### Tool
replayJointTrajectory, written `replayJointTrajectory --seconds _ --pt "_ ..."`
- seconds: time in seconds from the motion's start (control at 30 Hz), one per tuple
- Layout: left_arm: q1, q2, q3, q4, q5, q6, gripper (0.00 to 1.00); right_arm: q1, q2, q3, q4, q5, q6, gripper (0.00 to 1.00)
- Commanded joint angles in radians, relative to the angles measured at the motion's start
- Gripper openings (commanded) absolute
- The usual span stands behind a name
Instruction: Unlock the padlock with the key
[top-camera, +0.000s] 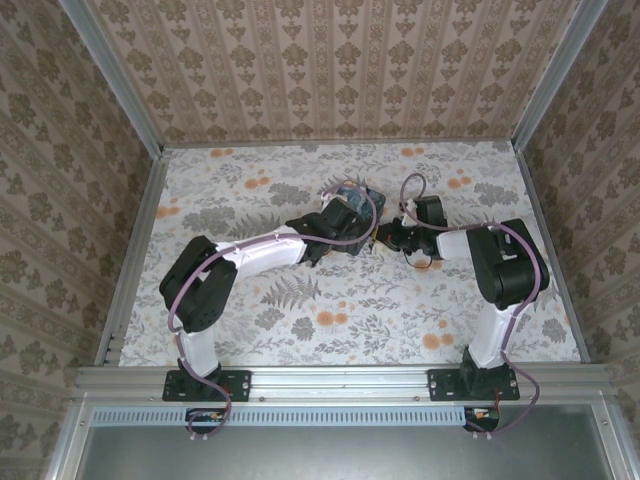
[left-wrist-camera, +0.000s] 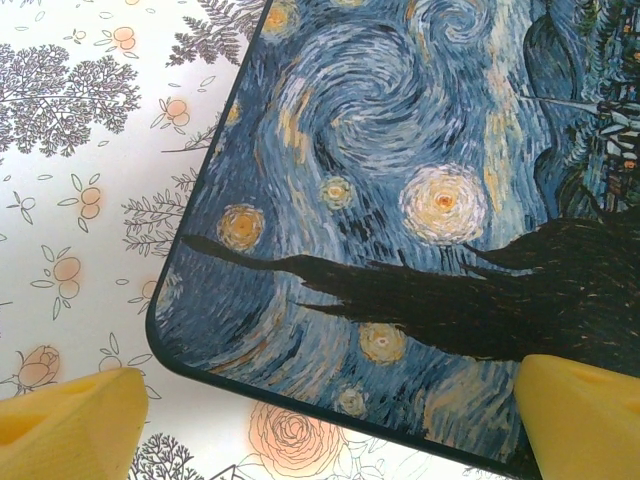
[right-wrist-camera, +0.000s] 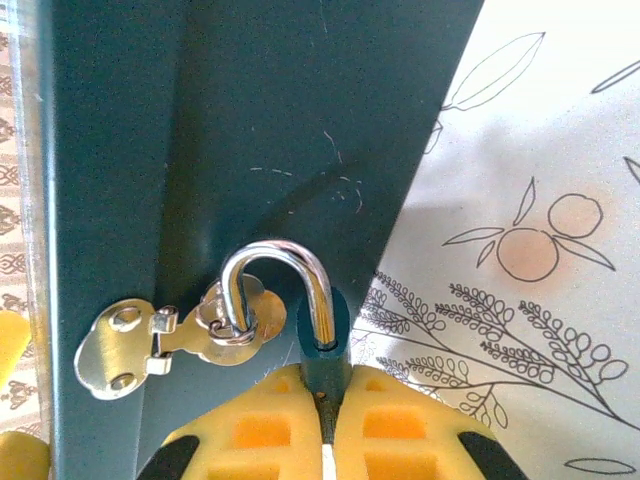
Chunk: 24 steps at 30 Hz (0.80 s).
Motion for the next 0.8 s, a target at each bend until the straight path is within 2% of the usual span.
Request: replayJointTrajectory --seconds 0.0,0.33,0.77 --pt "0.004 0.043 -0.050 -0.211 0.022 0.030 0.95 -0.049 0.021 0.049 0.032 -0.009 0.024 0.00" --pt "0.006 0.052 -0.051 -0.207 0.034 0.025 0.94 -0.080 0.118 0.090 0.275 -0.118 0.275 0.00" --pt "0.009 0.056 -0.047 -0.207 0.055 0.027 0.92 -0.079 0.058 0.216 -0.233 0.056 -0.093 0.00"
